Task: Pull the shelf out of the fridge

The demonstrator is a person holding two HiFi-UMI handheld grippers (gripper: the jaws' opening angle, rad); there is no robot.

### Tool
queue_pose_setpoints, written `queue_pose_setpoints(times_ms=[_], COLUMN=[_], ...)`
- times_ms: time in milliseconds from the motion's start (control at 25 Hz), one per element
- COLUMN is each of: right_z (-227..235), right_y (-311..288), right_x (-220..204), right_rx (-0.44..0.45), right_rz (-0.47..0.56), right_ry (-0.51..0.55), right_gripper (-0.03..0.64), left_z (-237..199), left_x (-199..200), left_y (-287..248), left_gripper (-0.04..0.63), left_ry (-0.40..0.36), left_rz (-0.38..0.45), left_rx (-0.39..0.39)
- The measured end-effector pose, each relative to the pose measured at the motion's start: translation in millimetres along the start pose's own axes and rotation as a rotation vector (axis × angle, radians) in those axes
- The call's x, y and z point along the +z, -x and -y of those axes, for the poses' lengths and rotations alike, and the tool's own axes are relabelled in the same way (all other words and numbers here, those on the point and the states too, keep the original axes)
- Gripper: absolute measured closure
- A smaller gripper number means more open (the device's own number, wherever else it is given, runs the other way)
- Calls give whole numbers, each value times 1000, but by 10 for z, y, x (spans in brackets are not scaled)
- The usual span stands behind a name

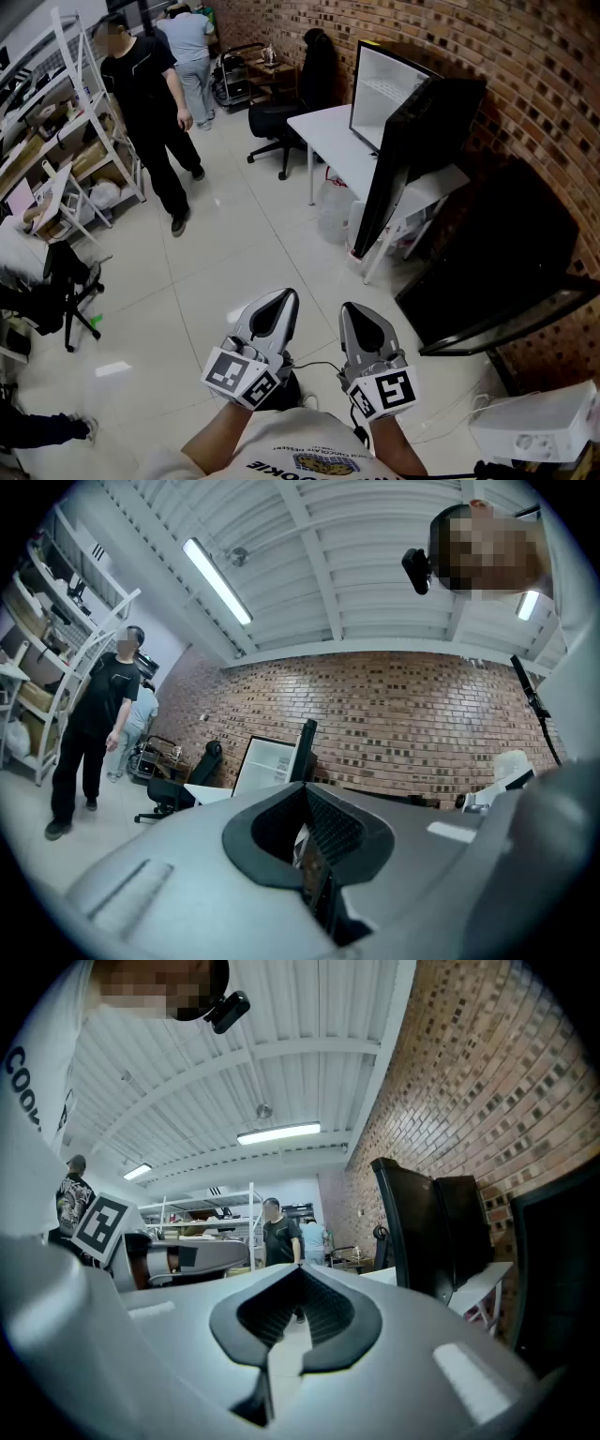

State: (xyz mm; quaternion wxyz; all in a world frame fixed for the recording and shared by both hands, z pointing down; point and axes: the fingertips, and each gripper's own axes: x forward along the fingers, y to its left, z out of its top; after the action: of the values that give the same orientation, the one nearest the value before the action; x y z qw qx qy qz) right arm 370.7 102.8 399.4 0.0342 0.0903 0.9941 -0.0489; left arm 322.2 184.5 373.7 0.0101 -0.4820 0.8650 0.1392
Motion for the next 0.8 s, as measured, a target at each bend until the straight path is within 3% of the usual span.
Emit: queue_pose_setpoints(times_ms=[360, 800], right_z=[120, 308], right_y=[-336, -1239], right_x=[-102, -242], right_rx=[21, 11], right_rz=[-29, -58], right_ry=[22, 58], right_gripper=[612, 612], left_z=[-213, -950], left_x=[-64, -133], left_y=[-242, -836], left_gripper=[595, 595], left_ry=[-5, 56], left_rz=[-2, 9], left_rx=[8, -25])
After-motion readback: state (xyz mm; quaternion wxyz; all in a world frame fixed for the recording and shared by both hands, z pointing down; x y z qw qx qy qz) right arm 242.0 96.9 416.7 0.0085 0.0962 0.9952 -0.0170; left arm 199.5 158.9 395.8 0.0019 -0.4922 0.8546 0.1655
